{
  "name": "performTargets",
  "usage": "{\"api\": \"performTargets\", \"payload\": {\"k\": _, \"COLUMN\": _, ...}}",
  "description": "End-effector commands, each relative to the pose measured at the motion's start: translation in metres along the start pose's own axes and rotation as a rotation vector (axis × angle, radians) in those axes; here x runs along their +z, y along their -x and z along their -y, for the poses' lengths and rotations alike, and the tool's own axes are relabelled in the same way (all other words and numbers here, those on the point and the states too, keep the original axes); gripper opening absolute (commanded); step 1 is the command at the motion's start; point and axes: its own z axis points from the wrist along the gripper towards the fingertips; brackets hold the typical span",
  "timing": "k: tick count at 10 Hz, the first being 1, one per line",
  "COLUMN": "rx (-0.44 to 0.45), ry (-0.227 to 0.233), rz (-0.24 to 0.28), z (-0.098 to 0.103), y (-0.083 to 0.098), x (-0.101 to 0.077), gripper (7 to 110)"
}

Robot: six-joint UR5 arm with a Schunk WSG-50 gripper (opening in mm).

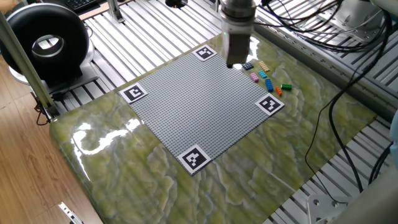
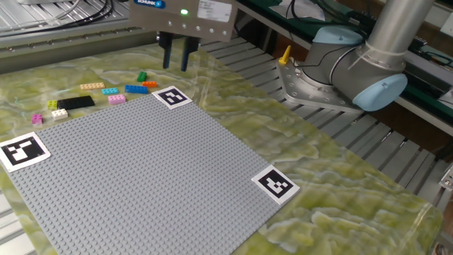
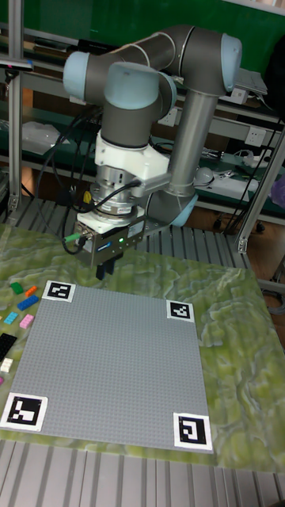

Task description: Stack small Lego blocks one on top of the other

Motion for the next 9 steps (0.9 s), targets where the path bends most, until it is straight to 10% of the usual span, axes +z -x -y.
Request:
{"api": "performTargets", "payload": {"k": 1, "rx": 0.077, "ry": 0.063, "rz": 0.06, "z": -0.014, "y": 0.005, "x": 0.004, "gripper": 44}}
{"api": "performTargets", "payload": {"k": 3, "rx": 0.153, "ry": 0.102, "rz": 0.183, "z": -0.021, "y": 0.037, "x": -0.001, "gripper": 44}}
{"api": "performTargets", "payload": {"k": 4, "rx": 0.098, "ry": 0.094, "rz": 0.136, "z": -0.021, "y": 0.025, "x": 0.001, "gripper": 44}}
{"api": "performTargets", "payload": {"k": 5, "rx": 0.05, "ry": 0.085, "rz": 0.13, "z": -0.019, "y": 0.023, "x": 0.002, "gripper": 22}}
{"api": "performTargets", "payload": {"k": 9, "rx": -0.042, "ry": 0.005, "rz": 0.055, "z": 0.01, "y": -0.011, "x": 0.009, "gripper": 22}}
